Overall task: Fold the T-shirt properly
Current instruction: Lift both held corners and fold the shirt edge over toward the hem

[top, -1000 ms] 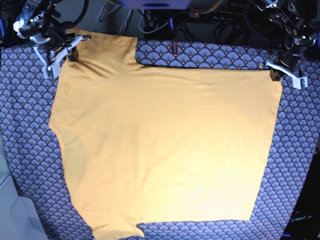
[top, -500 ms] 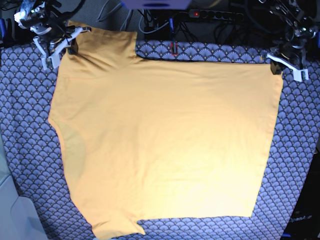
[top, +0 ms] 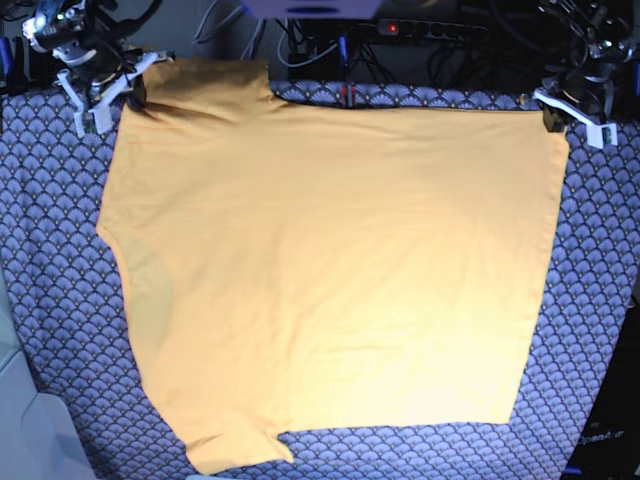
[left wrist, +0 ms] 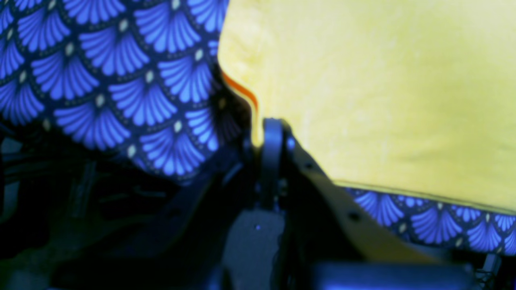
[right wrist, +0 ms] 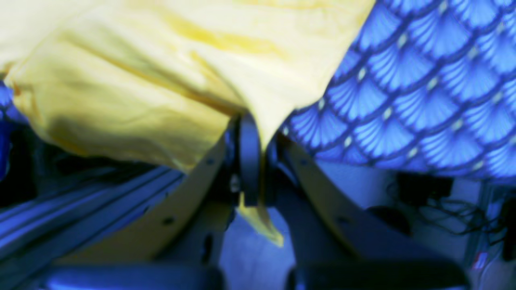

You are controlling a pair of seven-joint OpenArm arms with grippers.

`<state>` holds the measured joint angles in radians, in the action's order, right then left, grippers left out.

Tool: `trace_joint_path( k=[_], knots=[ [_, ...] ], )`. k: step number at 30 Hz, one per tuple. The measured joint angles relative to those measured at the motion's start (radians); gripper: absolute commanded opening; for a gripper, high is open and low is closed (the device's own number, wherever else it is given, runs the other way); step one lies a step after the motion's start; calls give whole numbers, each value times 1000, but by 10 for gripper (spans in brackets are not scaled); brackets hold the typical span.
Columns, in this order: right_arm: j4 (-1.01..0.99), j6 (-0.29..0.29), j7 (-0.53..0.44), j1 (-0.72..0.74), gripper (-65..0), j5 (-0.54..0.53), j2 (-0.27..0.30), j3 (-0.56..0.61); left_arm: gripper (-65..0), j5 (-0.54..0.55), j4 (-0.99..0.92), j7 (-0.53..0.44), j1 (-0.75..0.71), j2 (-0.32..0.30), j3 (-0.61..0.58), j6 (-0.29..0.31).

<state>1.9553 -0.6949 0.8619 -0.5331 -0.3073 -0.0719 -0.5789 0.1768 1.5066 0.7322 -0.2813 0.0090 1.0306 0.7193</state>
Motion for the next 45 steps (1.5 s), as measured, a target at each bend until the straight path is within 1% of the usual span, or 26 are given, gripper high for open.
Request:
trace_joint_path(
  k=[2,6,10,12,15,19,21,25,27,30,33,36,40,43,45],
  knots=[
    [4,0,-8,4,-650,-3,0,0,-650,0,0,2,2,0,0,0],
    [4,0,11,30,-650,2,0,-23,-650,-3,0,14,14,-1,2,3],
    [4,0,5,83,-650,-4,33,-26,-650,-38,-2,40,61,-8,2,0],
    [4,0,10,103,-650,6,34,-28,-650,-45,-9,69,89,-24,2,0],
    [3,0,13,124,-650,2,60,-20,-650,-69,-16,87,129,-35,2,-7],
    [2,0,15,171,-650,0,66,-20,-650,-84,-16,104,161,-36,0,-12],
    [2,-1,13,192,-650,18,67,-20,-650,-94,-20,106,178,-34,0,-14],
    [-4,-4,15,249,-650,142,55,-18,-650,-95,-30,114,229,-26,-6,-16],
    [-14,-4,14,272,-650,167,51,0,-650,-96,-29,150,249,-29,-28,-17],
    [-15,-4,13,292,-650,171,48,2,-650,-102,-29,204,280,-28,-55,-19],
    [-18,-4,16,319,-650,175,50,2,-650,-101,-29,211,305,-28,-79,-19],
    [-42,-4,12,367,-650,234,50,2,-650,-98,-29,217,314,-29,-111,-19],
    [-93,-4,16,420,-650,277,50,1,-650,-98,-26,218,315,-30,-173,-85],
    [-125,-4,13,462,-650,295,50,5,-650,-99,-26,225,332,-29,-217,-114],
    [-138,-4,13,480,-650,312,51,26,-650,-94,-25,215,341,-30,-225,-114]
  ],
)
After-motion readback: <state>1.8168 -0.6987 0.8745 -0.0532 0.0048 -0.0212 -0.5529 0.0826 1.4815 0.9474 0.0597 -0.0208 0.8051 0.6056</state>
